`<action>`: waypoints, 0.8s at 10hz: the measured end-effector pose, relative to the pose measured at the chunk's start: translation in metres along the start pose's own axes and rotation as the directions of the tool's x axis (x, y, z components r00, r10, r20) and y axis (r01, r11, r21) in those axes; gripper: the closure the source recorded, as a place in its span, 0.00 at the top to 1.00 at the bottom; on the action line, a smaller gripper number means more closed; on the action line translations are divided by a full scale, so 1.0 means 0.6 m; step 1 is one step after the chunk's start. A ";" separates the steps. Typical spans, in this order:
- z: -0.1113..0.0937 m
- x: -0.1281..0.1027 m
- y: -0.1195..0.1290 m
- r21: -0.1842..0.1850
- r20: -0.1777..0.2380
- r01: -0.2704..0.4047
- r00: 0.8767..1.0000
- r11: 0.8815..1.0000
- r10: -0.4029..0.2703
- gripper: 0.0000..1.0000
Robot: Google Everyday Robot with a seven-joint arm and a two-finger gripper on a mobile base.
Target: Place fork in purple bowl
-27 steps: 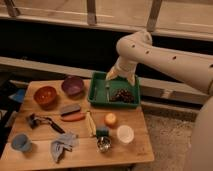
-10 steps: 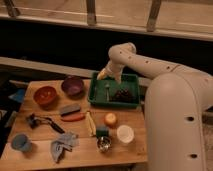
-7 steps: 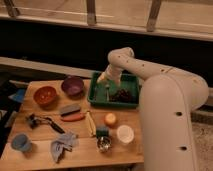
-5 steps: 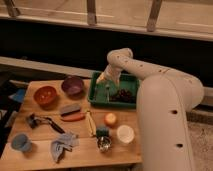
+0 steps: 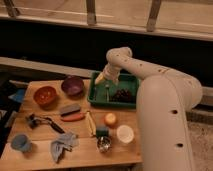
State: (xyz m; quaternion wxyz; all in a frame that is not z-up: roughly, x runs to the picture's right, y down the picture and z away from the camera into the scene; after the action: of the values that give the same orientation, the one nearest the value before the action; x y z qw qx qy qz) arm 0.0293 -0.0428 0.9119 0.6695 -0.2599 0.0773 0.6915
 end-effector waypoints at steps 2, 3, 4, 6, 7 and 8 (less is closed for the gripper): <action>0.005 -0.001 0.002 -0.004 0.013 0.002 1.000 1.000 -0.002 0.80; 0.017 -0.002 0.007 -0.011 0.026 0.004 1.000 1.000 -0.003 0.80; 0.022 -0.002 0.009 -0.015 0.035 0.006 0.999 1.000 -0.006 0.80; 0.032 -0.004 0.007 -0.013 0.052 0.007 0.999 1.000 -0.006 0.80; 0.038 -0.004 0.003 -0.002 0.057 0.002 0.998 1.000 -0.002 0.80; 0.041 -0.005 0.001 0.003 0.057 -0.005 0.998 1.000 0.005 0.80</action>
State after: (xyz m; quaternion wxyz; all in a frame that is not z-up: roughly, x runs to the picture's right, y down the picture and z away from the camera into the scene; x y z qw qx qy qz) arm 0.0220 -0.0343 0.9342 0.6701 -0.2385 0.0599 0.7003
